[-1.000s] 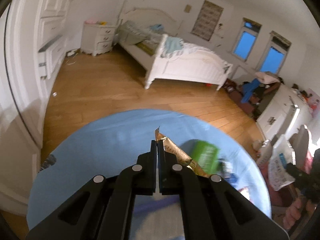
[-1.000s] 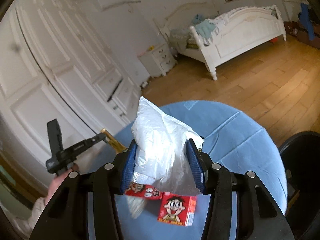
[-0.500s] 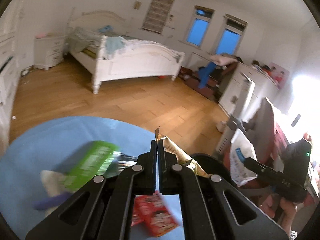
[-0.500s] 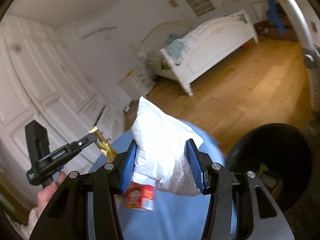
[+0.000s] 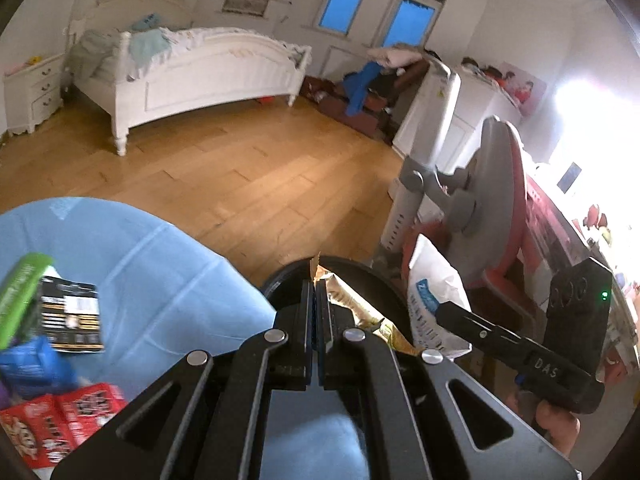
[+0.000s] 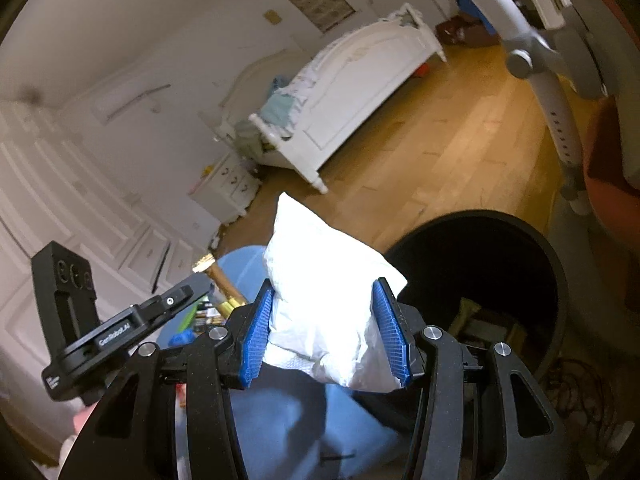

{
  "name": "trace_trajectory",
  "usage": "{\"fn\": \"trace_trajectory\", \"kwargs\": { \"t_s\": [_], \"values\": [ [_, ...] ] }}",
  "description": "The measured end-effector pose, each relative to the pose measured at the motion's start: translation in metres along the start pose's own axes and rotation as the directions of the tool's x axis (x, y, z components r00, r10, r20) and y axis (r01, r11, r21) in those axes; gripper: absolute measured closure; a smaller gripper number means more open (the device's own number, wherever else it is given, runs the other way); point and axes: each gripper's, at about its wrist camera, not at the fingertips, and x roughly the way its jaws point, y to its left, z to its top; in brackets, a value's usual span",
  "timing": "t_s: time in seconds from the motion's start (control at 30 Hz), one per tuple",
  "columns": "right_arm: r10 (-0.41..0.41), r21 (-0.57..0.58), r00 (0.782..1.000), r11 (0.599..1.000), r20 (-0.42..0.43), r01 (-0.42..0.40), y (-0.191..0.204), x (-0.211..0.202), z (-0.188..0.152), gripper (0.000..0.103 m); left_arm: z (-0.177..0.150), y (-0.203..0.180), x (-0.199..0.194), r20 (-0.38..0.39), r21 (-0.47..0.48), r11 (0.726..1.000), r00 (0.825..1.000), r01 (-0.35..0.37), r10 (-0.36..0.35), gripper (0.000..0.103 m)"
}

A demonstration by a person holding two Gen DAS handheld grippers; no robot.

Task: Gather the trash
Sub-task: 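Carry wrapper and tissue over the bin and open both tools, then grasp the green drink sachet with left tool while right tool grasps battery card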

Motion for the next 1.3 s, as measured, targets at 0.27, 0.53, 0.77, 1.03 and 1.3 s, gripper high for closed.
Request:
{"fn": "trace_trajectory", "kwargs": {
  "t_s": [0.27, 0.53, 0.77, 1.03, 1.3],
  "values": [
    [-0.042, 0.06, 0.999, 0.997, -0.007, 0.042, -0.026, 0.009, 0.001, 0.032, 0.006, -0.025, 0.041, -0.058, 0.066, 0.997, 0.997, 0.05, -0.046, 0.097],
    [-0.102, 0.059, 0.995, 0.993, -0.002, 0.102, -0.037, 0.008, -0.002, 0.016, -0.001, -0.029, 0.038, -0.049, 0.086, 0.995, 0.998, 0.054, -0.05, 0.034],
    [-0.194, -0.018, 0.981, 0.981, -0.008, 0.194, -0.019, 0.024, -0.01, 0.008, -0.008, 0.004, -0.006, -0.004, 0.085, 0.996, 1.0, -0.011, 0.011, 0.028],
    [-0.092, -0.086, 0.992, 0.993, -0.084, 0.084, 0.033, 0.052, -0.02, 0.009, -0.017, 0.09, -0.063, 0.026, 0.034, 0.981, 0.982, -0.19, 0.189, 0.028],
    [0.022, -0.231, 0.978, 0.97, -0.206, -0.07, 0.132, 0.1, -0.036, 0.01, -0.017, 0.197, -0.078, -0.109, -0.041, 0.954, 0.951, -0.296, 0.29, 0.018]
  ]
}}
